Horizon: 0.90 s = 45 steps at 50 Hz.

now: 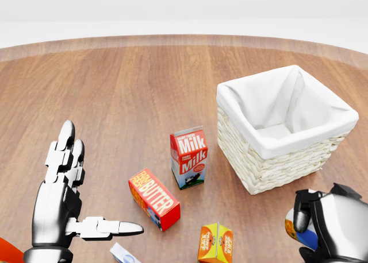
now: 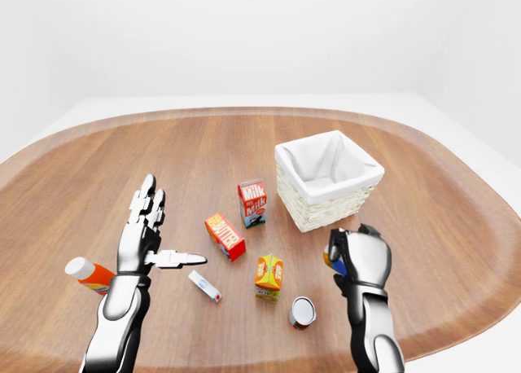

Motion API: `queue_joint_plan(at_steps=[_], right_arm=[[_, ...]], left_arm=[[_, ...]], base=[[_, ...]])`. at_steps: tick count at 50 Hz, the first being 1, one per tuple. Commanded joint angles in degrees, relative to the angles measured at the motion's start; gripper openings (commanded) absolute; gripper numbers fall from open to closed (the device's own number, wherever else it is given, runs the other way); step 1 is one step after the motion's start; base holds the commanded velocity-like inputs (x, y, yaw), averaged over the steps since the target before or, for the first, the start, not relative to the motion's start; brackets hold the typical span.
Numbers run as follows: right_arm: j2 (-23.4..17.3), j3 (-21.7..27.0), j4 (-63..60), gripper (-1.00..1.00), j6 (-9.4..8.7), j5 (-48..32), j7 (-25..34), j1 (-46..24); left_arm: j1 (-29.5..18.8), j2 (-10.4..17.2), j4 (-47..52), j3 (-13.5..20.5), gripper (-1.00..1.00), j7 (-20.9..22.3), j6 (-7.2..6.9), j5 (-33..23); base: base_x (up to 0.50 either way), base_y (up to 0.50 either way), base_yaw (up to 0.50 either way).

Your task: Pick up the alphabet soup and the tomato sauce, and put them in the basket.

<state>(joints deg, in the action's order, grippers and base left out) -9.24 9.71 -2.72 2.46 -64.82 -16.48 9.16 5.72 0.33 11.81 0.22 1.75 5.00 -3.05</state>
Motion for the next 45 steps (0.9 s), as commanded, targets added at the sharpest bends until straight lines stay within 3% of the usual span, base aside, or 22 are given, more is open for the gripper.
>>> queue_joint_plan(at_steps=[1,7,24,39,45], right_arm=[[1.05,2.21,-4.82,-1.00,1.36,-1.53,-2.34,0.90],[1.25,1.71,-3.78,-1.00,2.54,-2.22,-5.12,0.91],[2.05,1.69,-8.64,-1.00,2.54,-2.79,-6.17,0.96],[1.67,0.75,-11.45,-1.00,2.54,-3.43,-2.39,-2.62],[0.72,0.76,-12.01,-1.00,0.54,-3.78,0.96,-6.34]], left_arm=[[-0.01,0.00,0.17,0.09,1.00,-0.11,0.00,0.12],[-0.01,0.00,0.17,0.09,1.00,-0.10,0.00,0.15],[-0.01,-0.01,0.17,0.09,1.00,-0.12,0.00,0.14],[-0.01,-0.01,0.18,0.09,1.00,-0.11,0.00,0.14],[-0.01,-0.01,0.18,0.09,1.00,-0.14,0.00,0.13]], base=[[0.00,0.00,0.00],[0.00,0.00,0.00],[0.00,0.00,0.00],[0.00,0.00,0.00],[0.00,0.00,0.00]])
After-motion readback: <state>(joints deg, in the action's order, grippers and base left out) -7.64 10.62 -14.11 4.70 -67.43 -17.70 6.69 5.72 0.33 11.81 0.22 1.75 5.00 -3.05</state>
